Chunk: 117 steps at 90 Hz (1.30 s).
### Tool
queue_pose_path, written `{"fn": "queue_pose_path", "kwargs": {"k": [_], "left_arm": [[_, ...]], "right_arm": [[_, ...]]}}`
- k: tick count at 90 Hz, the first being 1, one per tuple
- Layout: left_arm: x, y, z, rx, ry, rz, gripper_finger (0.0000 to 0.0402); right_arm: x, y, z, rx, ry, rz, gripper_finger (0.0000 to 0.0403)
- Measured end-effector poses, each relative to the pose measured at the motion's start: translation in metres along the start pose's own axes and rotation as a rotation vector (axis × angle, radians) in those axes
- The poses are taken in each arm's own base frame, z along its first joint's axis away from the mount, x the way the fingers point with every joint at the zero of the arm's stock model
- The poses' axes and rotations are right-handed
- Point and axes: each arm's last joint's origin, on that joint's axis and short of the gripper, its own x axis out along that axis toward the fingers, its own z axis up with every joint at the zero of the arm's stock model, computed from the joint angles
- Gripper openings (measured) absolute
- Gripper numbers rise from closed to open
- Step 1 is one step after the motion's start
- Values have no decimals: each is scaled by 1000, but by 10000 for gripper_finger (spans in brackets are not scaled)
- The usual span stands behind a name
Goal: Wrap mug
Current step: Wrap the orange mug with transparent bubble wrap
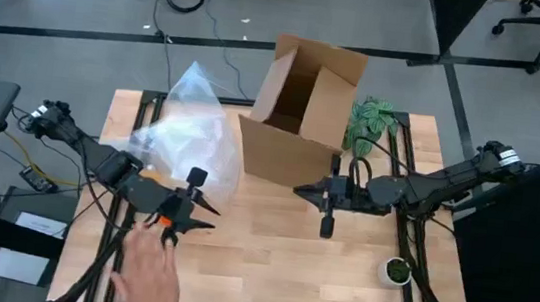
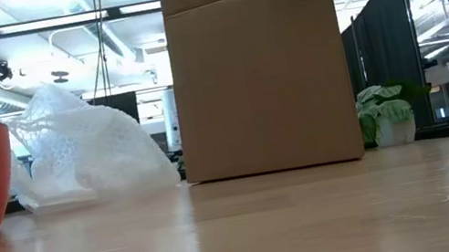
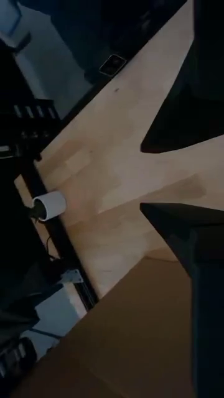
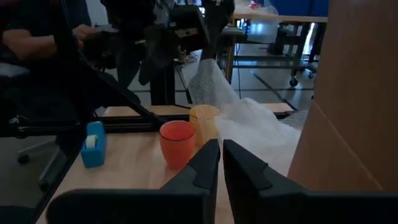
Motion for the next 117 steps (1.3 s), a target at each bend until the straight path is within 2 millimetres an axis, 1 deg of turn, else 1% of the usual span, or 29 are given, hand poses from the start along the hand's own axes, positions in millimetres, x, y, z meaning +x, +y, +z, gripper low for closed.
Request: {"fn": "queue_pose_path", "kwargs": {"k": [71,117], "left_arm": [[0,1,0,-36,0,18,124],[0,1,1,-118,-7,18,124]], "right_arm": [[0,0,0,0,0,0,6],[0,0,0,0,0,0,6]]}}
